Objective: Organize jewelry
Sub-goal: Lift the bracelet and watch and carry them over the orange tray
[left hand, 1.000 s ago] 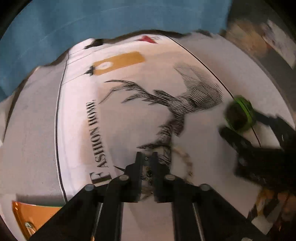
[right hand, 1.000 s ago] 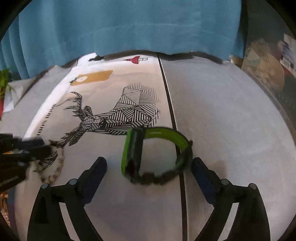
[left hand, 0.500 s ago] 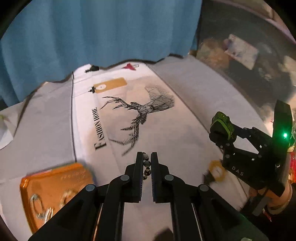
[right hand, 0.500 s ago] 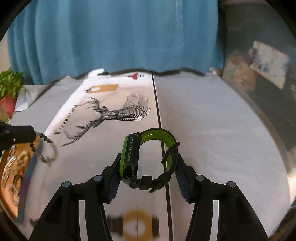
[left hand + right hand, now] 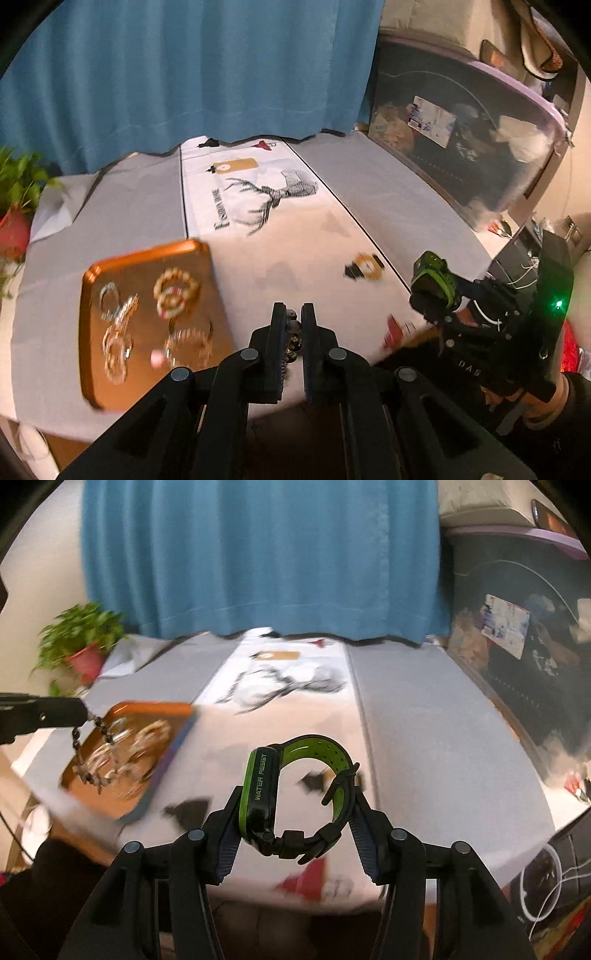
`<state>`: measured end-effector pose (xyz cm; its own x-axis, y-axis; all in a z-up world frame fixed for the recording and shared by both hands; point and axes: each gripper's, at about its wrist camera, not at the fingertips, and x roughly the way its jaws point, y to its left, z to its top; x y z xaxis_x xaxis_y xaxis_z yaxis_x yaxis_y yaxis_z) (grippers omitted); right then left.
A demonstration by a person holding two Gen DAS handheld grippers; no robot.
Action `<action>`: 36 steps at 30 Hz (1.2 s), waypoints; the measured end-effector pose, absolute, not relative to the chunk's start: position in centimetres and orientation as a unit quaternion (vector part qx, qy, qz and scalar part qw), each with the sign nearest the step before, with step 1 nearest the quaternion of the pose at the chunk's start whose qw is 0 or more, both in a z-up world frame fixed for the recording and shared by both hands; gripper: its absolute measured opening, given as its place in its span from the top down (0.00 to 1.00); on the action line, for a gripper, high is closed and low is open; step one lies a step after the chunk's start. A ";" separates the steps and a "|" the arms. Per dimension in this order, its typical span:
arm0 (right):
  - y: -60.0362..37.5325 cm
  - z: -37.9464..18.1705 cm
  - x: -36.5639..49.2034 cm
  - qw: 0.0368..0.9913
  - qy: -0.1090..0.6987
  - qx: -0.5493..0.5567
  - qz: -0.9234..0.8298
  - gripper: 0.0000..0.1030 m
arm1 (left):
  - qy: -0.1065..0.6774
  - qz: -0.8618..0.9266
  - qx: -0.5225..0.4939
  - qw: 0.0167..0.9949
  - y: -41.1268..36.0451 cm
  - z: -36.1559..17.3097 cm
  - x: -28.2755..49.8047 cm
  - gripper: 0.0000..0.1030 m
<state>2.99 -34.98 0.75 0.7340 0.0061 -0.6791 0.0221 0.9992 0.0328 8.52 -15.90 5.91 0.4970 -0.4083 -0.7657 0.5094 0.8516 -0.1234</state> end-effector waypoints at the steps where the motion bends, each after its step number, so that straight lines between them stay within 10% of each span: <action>1: -34.5 0.8 2.1 0.931 0.365 0.018 -0.001 0.47 | 0.425 -0.266 0.056 0.863 -15.5 5.9 7.7 0.94; 36: -21.0 0.7 -9.9 0.918 0.379 -0.059 0.106 0.47 | 0.402 -0.225 -0.038 0.887 -3.0 5.7 -5.9 0.94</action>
<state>-9.92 -20.99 0.72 0.6909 0.1487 -0.7074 -0.2385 0.9707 -0.0289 -5.87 -3.04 5.73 0.5754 -0.4301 -0.6957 0.3683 0.8957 -0.2491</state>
